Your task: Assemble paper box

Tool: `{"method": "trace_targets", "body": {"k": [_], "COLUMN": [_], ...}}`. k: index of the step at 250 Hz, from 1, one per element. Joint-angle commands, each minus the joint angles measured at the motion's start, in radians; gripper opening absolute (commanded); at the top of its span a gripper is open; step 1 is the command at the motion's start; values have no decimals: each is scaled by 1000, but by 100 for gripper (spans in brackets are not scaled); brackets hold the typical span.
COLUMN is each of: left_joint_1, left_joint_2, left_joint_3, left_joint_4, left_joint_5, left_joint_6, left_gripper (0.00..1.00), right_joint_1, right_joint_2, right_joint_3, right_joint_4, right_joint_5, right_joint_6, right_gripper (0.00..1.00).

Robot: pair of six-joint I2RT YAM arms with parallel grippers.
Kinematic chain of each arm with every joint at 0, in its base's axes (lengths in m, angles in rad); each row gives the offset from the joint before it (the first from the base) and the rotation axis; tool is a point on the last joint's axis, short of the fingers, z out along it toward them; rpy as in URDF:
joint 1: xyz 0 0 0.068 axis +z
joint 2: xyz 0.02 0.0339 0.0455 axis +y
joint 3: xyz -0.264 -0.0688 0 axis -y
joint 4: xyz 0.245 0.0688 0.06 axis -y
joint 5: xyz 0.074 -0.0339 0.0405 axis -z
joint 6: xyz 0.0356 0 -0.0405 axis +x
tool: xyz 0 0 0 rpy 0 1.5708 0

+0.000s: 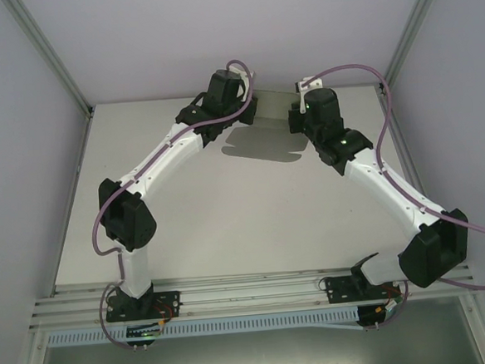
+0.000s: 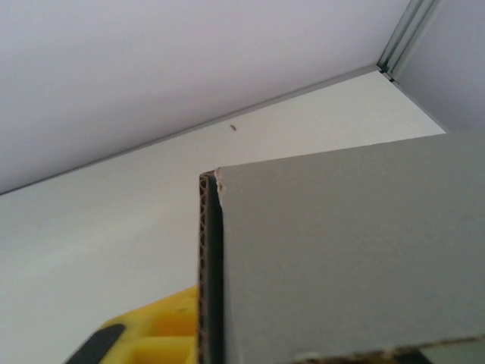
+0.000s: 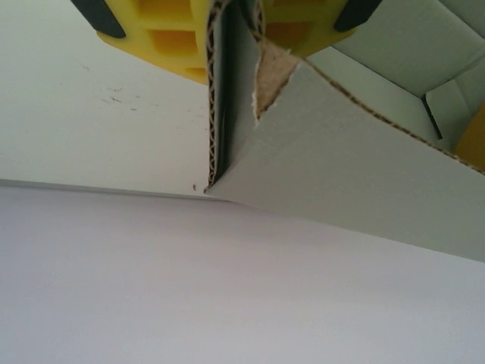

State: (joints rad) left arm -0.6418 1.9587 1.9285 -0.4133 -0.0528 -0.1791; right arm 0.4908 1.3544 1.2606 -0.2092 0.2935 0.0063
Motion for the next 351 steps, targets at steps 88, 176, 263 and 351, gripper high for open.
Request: {"method": "trace_targets", "body": {"k": [88, 176, 263, 351], "left_joint_1": [16, 16, 16, 37], "left_joint_2": [66, 155, 62, -11], "left_joint_3": [20, 97, 7, -77], "left_joint_4": [-80, -235, -151, -70], "left_joint_5": [-250, -750, -397, -153], "left_joint_6": [35, 95, 55, 8], "left_gripper": [8, 0, 10, 32], "right_joint_1": [11, 21, 23, 22], "right_joint_2": [-91, -58, -60, -92], "right_joint_3": [3, 28, 15, -4], "right_joint_4": [93, 54, 89, 96], "right_joint_5": [-89, 11, -9, -50], "right_joint_6": [14, -15, -1, 22], "right_gripper": [0, 0, 0, 0]}}
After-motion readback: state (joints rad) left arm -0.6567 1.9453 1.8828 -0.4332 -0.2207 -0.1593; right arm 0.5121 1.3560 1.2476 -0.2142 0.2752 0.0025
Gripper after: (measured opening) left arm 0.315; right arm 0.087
